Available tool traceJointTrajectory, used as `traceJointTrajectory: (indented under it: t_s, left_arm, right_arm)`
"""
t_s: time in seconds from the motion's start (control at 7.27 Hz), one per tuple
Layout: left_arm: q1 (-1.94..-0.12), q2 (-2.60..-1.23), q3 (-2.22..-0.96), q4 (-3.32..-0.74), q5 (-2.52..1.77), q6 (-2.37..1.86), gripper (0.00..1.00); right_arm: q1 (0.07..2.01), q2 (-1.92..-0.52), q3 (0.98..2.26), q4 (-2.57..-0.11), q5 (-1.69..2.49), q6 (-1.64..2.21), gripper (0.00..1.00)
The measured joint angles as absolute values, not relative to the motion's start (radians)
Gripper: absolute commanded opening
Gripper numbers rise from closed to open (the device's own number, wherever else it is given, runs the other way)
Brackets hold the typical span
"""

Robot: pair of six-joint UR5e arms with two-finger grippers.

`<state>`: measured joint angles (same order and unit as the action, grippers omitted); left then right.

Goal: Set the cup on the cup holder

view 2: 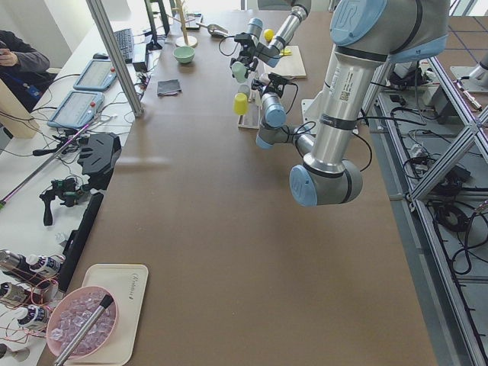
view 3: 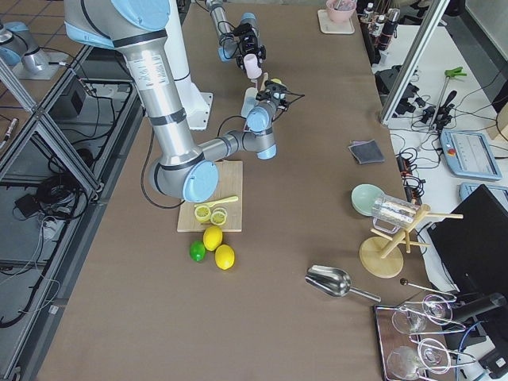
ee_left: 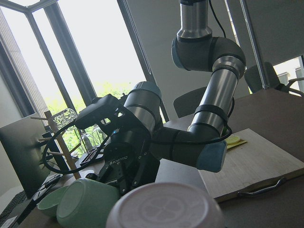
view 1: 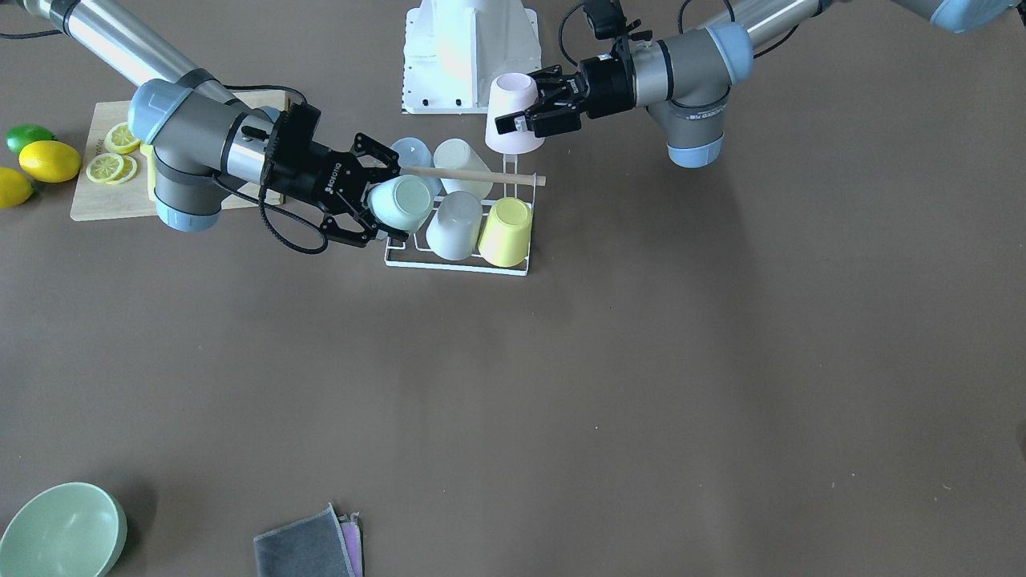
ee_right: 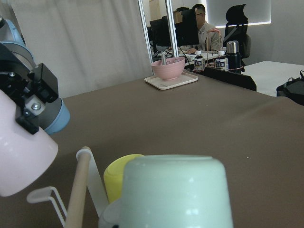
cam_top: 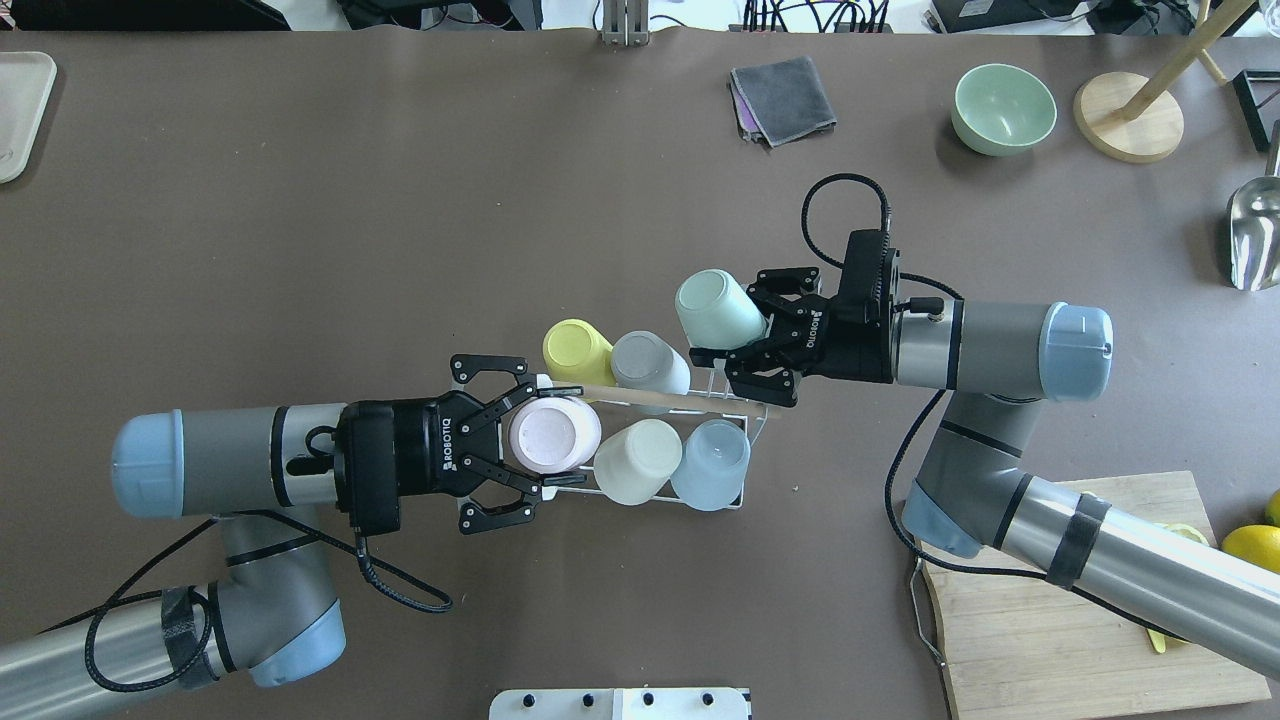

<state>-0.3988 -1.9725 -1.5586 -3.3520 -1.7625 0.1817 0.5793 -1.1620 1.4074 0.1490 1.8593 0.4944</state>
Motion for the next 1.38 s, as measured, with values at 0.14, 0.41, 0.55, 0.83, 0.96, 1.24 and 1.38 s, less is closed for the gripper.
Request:
traceJointTrajectory:
  t_s: [0.14, 0.41, 0.55, 0.83, 0.96, 1.24, 1.38]
  left_arm:
    - [-0.389, -1.969, -1.554, -3.355, -1.763, 0.196, 0.48]
    - [-0.379, -1.968, -1.538, -3.356, -1.763, 0.211, 0.48]
    - [-0.376, -1.968, -1.531, -3.356, -1.763, 0.212, 0.48]
    - [-0.371, -1.969, -1.522, -3.356, -1.763, 0.213, 0.48]
    - [-0.37, -1.972, -1.517, -3.358, -1.763, 0.213, 0.48]
    - [-0.37, -1.977, -1.508, -3.36, -1.763, 0.213, 0.48]
    - [-0.37, -1.977, -1.503, -3.361, -1.762, 0.213, 0.48]
  right_arm:
    - [0.577, -1.166, 1.411, 0.149, 1.859, 0.494, 0.55]
    - [0.578, -1.178, 1.418, 0.15, 1.861, 0.495, 0.63]
    - [0.577, -1.185, 1.419, 0.15, 1.863, 0.494, 0.67]
    - [0.576, -1.19, 1.42, 0.15, 1.864, 0.495, 1.0]
    - [0.575, -1.191, 1.42, 0.15, 1.864, 0.496, 1.0]
    - [0.576, -1.193, 1.423, 0.151, 1.865, 0.499, 1.0]
    - [0.576, -1.195, 1.425, 0.152, 1.865, 0.501, 1.0]
